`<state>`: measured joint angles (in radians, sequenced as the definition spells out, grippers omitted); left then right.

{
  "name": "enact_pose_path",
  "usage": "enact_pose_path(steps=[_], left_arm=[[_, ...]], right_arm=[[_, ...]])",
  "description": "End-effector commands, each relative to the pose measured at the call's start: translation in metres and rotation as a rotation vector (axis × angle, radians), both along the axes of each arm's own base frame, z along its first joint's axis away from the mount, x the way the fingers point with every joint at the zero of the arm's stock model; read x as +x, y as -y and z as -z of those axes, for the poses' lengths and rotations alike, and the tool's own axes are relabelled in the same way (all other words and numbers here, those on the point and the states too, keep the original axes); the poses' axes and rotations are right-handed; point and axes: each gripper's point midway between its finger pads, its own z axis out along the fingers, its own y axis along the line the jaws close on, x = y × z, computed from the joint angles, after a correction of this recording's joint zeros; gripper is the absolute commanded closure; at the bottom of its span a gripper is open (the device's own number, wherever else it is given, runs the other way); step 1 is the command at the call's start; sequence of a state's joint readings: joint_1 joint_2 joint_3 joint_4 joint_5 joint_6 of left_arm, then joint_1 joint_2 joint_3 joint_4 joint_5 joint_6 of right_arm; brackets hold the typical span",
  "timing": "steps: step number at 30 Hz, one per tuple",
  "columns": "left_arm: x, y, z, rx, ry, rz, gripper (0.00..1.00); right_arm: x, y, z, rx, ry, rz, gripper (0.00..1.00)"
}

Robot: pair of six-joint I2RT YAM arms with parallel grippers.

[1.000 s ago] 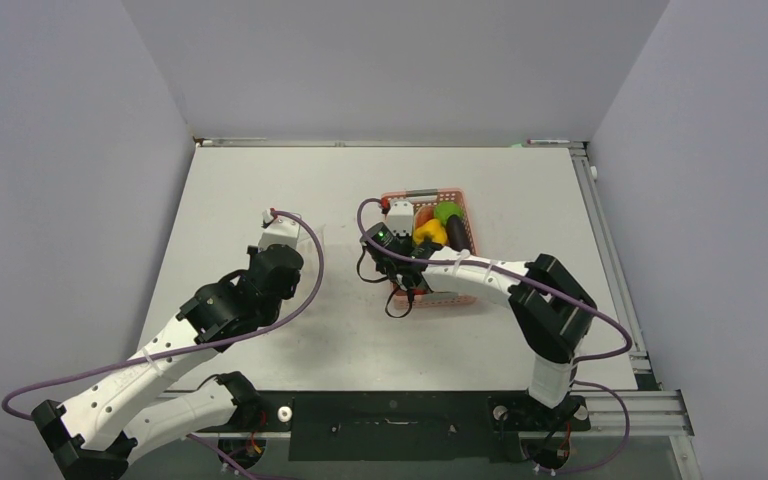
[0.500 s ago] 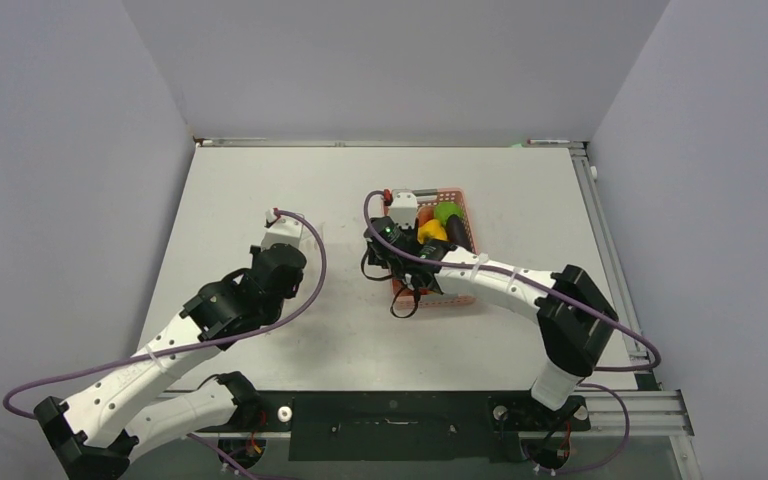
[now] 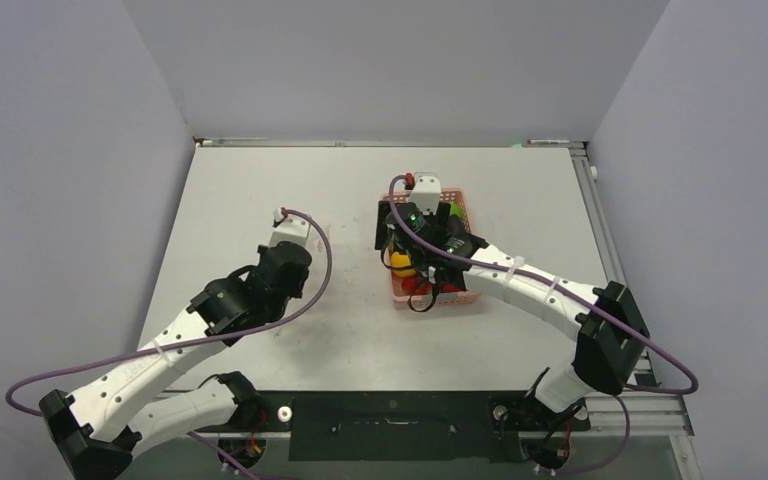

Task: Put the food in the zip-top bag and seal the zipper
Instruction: Move the bin to the center of the board, then pick up the fake vegetable from the bin.

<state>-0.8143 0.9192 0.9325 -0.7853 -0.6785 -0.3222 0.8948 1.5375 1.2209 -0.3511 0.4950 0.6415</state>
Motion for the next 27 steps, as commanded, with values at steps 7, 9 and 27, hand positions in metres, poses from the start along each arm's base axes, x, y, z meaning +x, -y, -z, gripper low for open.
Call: enact_pose_path(steps=[7,9,27], left_arm=[[0.019,0.039,-0.024,-0.128,0.002,0.033,1.00],[0.021,0.042,-0.025,-0.126,-0.007,0.029,1.00],[0.032,0.061,-0.016,-0.144,-0.022,0.061,1.00]], right_arm=[[0.019,0.049,-0.027,-0.024,0.042,0.083,0.03],[0.021,0.054,-0.024,-0.035,0.035,0.089,0.01],[0.039,0.070,0.016,-0.100,-0.048,0.092,0.10]])
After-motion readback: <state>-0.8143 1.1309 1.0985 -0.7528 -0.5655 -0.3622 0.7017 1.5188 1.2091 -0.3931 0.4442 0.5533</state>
